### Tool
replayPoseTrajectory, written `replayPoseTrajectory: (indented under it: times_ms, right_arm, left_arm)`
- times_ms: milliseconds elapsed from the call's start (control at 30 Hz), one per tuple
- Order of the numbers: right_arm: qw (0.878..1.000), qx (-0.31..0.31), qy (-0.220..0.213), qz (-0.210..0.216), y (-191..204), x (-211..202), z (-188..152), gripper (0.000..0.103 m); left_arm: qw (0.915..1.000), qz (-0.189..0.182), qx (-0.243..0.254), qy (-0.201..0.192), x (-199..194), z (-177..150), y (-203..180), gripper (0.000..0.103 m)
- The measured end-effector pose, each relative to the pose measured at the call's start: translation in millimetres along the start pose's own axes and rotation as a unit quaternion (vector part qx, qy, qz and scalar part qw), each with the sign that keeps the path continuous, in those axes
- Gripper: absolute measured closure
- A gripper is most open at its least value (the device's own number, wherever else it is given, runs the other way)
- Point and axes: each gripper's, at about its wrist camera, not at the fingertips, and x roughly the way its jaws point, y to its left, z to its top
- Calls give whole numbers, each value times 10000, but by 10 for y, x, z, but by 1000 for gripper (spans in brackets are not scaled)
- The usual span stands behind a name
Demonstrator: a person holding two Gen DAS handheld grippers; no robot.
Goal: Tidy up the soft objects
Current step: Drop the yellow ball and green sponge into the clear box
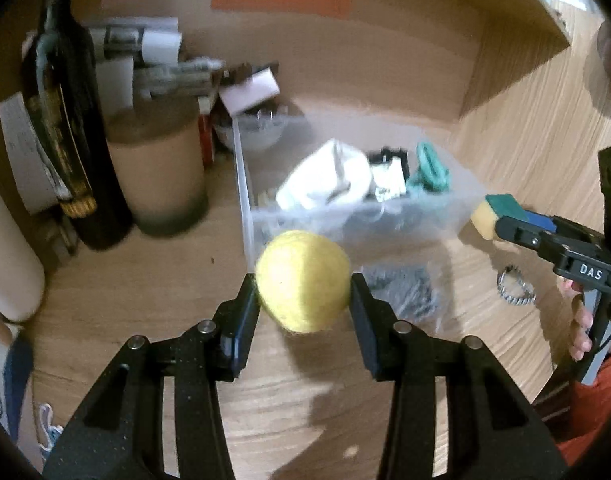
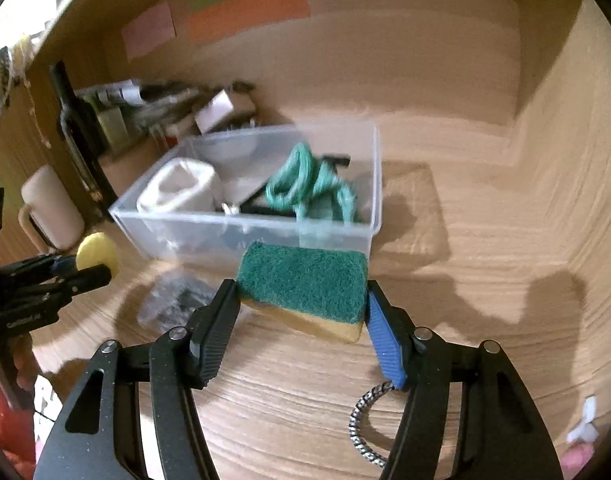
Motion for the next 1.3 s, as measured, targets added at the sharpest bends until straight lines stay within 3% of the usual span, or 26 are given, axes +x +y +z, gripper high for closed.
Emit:
replayPoseTrajectory:
  times_ms: [367, 600, 900, 1300]
  right_arm:
    - [9962, -62, -873, 32, 110, -399, 333, 44]
    - [9927, -274, -1164, 127, 263, -397, 575, 44]
    - [9940, -456, -976, 174, 387, -93, 806, 44]
    - [9981, -530, -309, 51, 414, 521, 925, 44]
  left_arm:
    - [9972, 138, 16, -738, -202, 497, -38, 59]
    - [9961, 158, 5, -870, -121, 769, -48, 59]
    - [9975, 199, -46, -670, 184, 1016, -28, 59]
    - [9989, 450, -28, -84, 805, 1106, 26, 59]
